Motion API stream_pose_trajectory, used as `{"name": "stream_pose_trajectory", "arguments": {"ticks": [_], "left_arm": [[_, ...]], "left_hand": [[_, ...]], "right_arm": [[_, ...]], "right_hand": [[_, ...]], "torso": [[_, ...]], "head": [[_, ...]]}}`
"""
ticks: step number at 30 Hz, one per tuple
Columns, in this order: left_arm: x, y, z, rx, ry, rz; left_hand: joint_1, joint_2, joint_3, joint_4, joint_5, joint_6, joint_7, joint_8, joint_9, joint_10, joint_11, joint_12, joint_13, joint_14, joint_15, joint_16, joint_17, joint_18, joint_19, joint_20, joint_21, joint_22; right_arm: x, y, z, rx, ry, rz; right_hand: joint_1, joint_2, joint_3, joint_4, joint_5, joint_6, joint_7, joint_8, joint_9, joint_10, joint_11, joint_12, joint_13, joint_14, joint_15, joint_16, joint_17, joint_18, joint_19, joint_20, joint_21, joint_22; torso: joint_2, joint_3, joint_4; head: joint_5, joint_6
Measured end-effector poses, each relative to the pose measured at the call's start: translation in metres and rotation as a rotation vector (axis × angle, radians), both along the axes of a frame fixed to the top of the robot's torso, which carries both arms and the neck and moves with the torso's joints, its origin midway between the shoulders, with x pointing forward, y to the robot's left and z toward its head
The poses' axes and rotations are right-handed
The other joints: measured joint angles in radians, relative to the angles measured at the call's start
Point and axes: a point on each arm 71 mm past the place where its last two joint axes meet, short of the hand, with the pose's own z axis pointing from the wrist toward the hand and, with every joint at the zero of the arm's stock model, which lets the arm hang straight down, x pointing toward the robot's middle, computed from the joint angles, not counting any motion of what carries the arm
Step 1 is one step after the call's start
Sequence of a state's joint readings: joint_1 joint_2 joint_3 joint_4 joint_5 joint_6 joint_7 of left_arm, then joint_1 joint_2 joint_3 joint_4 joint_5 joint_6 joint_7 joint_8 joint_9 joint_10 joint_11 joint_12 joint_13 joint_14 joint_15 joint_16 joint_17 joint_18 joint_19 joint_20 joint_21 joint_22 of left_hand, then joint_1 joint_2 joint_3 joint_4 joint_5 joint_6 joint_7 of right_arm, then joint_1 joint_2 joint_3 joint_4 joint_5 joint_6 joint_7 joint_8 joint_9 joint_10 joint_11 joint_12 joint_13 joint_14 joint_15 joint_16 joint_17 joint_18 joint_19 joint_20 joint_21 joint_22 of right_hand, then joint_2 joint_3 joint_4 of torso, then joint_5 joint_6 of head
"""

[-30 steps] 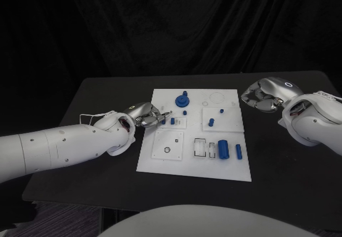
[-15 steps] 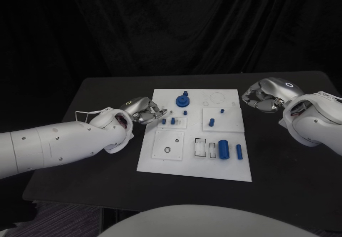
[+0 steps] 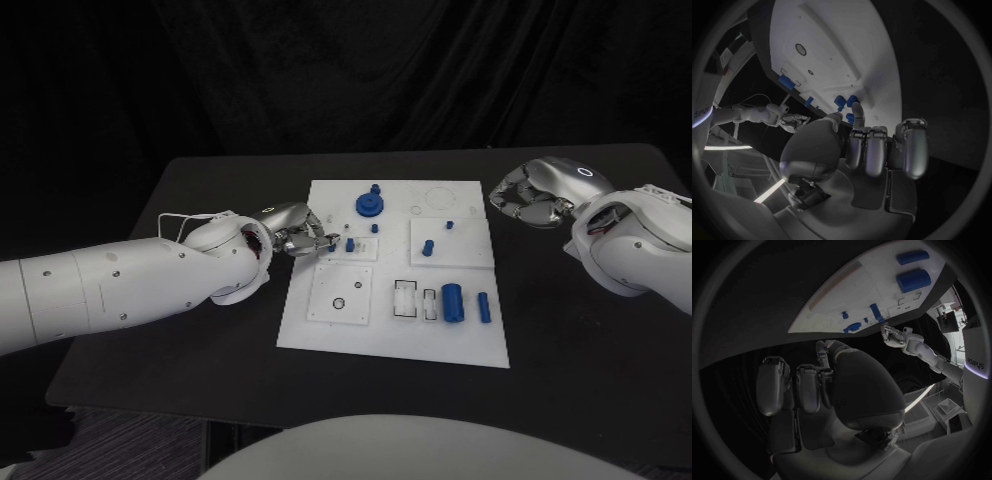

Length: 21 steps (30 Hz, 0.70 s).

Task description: Assemble the parts on the task board

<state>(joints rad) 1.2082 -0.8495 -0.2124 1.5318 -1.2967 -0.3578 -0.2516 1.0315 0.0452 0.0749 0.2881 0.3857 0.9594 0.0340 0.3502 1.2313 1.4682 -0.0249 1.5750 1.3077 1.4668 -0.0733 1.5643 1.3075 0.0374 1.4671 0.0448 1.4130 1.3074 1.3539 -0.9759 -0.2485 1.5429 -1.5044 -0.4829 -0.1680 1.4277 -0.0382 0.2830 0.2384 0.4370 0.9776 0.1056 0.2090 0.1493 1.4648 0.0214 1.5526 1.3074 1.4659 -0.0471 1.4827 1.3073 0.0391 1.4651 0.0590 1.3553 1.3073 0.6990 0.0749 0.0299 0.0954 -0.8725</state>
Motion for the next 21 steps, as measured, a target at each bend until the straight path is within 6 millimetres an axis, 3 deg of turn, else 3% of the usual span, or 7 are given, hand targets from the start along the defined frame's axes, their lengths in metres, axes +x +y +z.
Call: {"name": "stream_pose_trajectory", "arguments": {"ticks": [9,16,21], "left_arm": [[0.0,-0.0041,-0.0026,0.022,0.032,-0.007],[0.0012,-0.0065,-0.0043,0.035,0.046,-0.006],[0.0022,-0.008,-0.0055,0.044,0.055,-0.006]], "left_hand": [[0.011,0.011,0.0,0.0,0.002,0.0,0.0,0.0,-0.003,0.0,0.0,0.0,0.0,0.0,0.0,0.0,0.0,0.0,0.0,0.0,0.0,0.0],[0.057,0.007,0.0,0.0,0.092,0.0,0.0,-0.009,-0.011,0.0,0.0,0.0,0.0,0.0,0.0,0.0,0.0,0.0,-0.004,-0.004,-0.005,0.0],[0.069,0.006,0.009,-0.003,0.117,-0.004,0.004,-0.009,-0.012,0.0,0.0,0.0,0.0,0.0,0.0,0.0,0.0,0.0,-0.004,-0.004,-0.009,0.0]], "right_arm": [[0.0005,0.0011,-0.0001,0.0,0.0,0.001],[0.0006,0.0013,-0.0002,0.0,0.0,0.002],[0.0007,0.0015,-0.0002,0.0,0.001,0.002]], "right_hand": [[0.0,0.0,0.0,0.0,0.0,0.0,0.0,0.0,0.0,0.0,0.0,0.0,0.0,0.0,0.0,0.0,0.0,0.0,0.0,0.0,0.0,0.0],[0.0,0.0,0.0,0.0,0.0,0.0,0.0,0.0,0.0,0.0,0.0,0.0,0.0,0.0,0.0,0.0,0.0,0.0,0.0,0.0,0.0,0.0],[0.0,0.0,0.0,0.0,0.0,0.0,0.0,0.0,0.0,0.0,0.0,0.0,0.0,0.0,0.0,0.0,0.0,0.0,0.0,0.0,0.0,0.0]], "torso": [[0.0,-0.0002,-0.0003],[0.0,-0.0006,-0.0003],[0.0,-0.0005,-0.0002]], "head": [[0.001,0.0],[-0.001,0.0],[-0.001,0.0]]}}
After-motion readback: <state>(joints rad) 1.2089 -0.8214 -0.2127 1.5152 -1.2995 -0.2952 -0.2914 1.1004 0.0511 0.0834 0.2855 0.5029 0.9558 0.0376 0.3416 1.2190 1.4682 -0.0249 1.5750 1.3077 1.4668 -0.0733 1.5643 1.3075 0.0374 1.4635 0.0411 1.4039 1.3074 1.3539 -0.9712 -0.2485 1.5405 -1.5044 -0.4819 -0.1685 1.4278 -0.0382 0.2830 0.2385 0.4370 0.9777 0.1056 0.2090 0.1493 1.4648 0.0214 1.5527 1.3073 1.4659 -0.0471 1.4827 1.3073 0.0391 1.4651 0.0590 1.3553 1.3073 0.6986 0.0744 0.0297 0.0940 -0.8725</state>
